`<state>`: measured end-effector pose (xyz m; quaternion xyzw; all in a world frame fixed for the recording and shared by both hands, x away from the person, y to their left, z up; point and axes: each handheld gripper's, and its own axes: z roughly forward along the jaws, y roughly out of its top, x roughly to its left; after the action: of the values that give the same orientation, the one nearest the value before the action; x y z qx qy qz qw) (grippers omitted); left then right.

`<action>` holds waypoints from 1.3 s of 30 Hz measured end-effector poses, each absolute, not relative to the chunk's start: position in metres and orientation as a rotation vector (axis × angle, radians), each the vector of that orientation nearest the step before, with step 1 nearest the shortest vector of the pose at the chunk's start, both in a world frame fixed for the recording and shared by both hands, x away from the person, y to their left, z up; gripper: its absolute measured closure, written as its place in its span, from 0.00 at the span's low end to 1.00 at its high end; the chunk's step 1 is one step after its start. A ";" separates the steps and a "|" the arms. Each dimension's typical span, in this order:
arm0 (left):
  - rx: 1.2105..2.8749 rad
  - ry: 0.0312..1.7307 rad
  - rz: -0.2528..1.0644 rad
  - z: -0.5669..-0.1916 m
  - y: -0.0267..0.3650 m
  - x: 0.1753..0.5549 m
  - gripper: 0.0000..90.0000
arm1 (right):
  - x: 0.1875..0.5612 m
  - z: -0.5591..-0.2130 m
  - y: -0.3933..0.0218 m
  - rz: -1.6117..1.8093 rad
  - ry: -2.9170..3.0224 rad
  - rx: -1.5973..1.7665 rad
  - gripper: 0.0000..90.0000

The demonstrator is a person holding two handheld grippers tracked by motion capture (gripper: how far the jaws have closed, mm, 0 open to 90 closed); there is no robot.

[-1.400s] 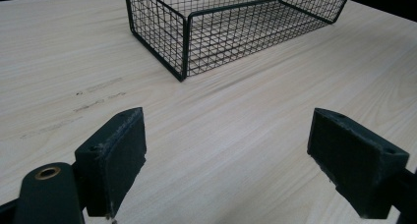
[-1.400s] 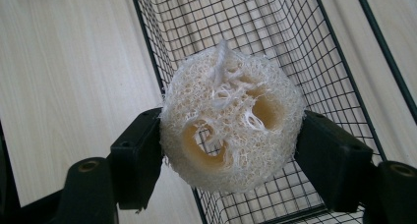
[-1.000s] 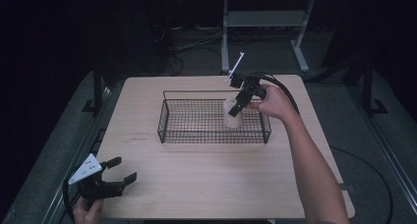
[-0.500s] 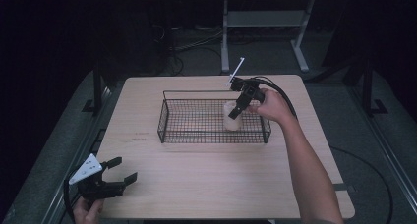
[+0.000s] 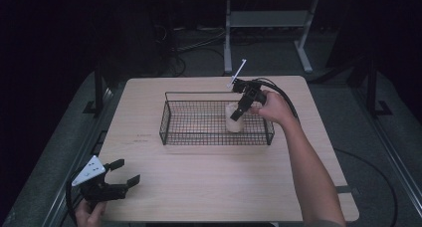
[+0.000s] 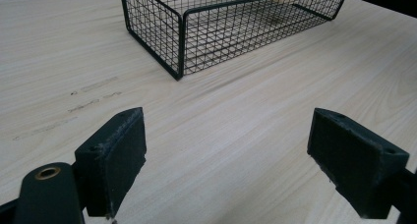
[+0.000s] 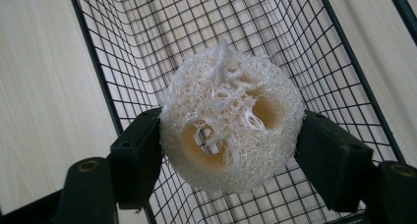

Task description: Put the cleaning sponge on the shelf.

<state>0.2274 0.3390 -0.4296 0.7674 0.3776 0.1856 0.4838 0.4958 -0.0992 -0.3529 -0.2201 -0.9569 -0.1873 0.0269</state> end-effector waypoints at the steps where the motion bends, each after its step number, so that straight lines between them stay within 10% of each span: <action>1: 1.870 0.920 0.453 -0.430 0.339 0.227 0.16 | 0.497 -0.355 -0.099 -0.578 -2.953 -0.681 0.32; 39: 1.869 0.920 0.454 -0.429 0.341 0.225 0.16 | 0.499 -0.389 -0.099 -0.587 -2.918 -0.736 0.27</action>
<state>0.2251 0.3409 -0.4291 0.7672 0.3776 0.1863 0.4839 0.4988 -0.0987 -0.3889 -0.2398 -0.9510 -0.1912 0.0377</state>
